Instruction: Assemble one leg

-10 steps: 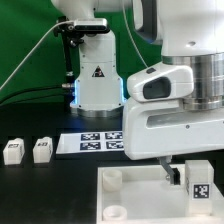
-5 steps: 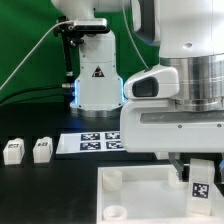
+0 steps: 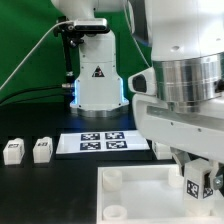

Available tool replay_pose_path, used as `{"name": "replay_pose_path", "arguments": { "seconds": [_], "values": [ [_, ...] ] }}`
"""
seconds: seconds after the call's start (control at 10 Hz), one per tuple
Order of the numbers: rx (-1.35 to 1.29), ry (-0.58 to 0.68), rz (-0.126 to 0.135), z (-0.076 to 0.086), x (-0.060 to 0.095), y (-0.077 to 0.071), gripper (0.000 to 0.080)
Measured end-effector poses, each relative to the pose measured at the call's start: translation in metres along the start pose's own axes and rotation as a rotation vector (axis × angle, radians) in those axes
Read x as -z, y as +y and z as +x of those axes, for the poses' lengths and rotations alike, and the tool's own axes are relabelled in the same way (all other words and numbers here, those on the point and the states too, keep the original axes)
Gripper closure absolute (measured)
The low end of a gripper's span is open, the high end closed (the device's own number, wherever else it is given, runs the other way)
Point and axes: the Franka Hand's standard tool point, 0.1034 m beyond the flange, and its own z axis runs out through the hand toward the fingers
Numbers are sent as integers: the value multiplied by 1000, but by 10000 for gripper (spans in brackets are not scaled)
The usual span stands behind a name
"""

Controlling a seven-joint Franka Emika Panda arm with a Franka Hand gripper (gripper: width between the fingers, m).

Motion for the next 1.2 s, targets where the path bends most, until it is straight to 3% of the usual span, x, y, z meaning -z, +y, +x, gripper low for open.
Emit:
{"name": "replay_pose_path", "arguments": {
  "seconds": [0.2, 0.4, 0.5, 0.6, 0.8, 0.9, 1.1, 1.2],
  "values": [
    [-175, -36, 16, 5, 1, 0, 501],
    [-185, -37, 14, 2, 0, 0, 501],
    [-130, -37, 14, 2, 0, 0, 321],
    [-51, -37, 12, -2, -2, 0, 208],
    [334, -14, 0, -6, 1, -2, 162],
    [483, -1, -30, -13, 5, -5, 153],
    [668, 2, -28, -10, 4, -5, 153],
    [807, 14, -40, -9, 4, -5, 151]
  ]
}}
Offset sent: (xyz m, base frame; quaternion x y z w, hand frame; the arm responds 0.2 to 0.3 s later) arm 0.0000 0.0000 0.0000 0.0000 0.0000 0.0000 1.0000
